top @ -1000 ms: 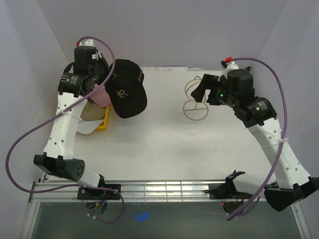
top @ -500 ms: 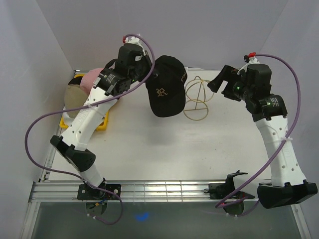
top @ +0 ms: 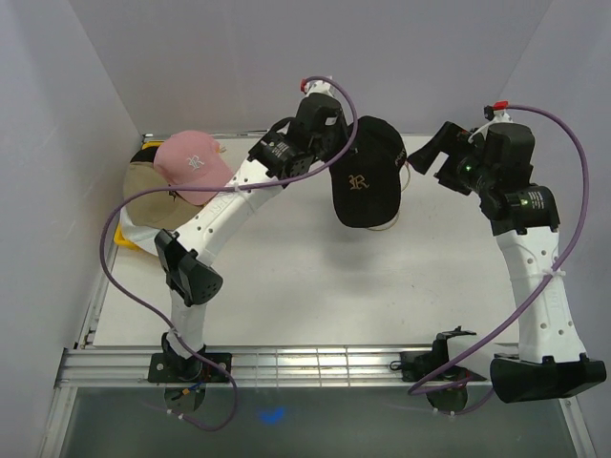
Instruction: Stack the hats
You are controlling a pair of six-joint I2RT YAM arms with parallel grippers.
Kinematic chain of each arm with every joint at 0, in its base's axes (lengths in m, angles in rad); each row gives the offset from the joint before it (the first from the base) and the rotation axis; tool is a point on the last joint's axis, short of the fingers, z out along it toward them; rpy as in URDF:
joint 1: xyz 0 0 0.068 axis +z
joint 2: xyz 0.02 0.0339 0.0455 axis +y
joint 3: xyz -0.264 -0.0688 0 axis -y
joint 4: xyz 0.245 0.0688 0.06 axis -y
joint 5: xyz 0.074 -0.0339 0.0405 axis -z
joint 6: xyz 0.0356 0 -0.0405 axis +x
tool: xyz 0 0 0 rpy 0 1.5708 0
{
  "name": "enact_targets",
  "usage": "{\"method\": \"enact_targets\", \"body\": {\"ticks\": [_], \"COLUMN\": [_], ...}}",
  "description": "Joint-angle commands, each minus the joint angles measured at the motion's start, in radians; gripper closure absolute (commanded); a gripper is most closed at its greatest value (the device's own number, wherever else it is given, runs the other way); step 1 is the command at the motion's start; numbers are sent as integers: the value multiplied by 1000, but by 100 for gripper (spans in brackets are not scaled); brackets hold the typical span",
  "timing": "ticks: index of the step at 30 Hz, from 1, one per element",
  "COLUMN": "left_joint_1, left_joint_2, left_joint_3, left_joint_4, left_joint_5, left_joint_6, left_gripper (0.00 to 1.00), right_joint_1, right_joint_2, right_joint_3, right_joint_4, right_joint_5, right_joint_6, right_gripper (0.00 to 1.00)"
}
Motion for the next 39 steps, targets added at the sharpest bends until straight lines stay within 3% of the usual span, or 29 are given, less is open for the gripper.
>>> {"method": "enact_targets", "body": {"ticks": [1,14,39], "left_joint_1": [-22,-64,-96], "left_joint_2": [10,143,185], "left_joint_3": [64,88,-31], "left_joint_4": [100,151,231], "left_joint_5": [-20,-8,11], "left_joint_6": [-23,-34,-37], "left_gripper": [100,100,100], "right_joint_1": [-8,-20,-26], "right_joint_2": [-29,-32,26], "right_joint_3": [20,-21,-117], "right_joint_4": [-4,-1,47], "right_joint_5": [-15,-12,41], "right_joint_6": [6,-14,-50], "right_gripper": [8,8,8]}}
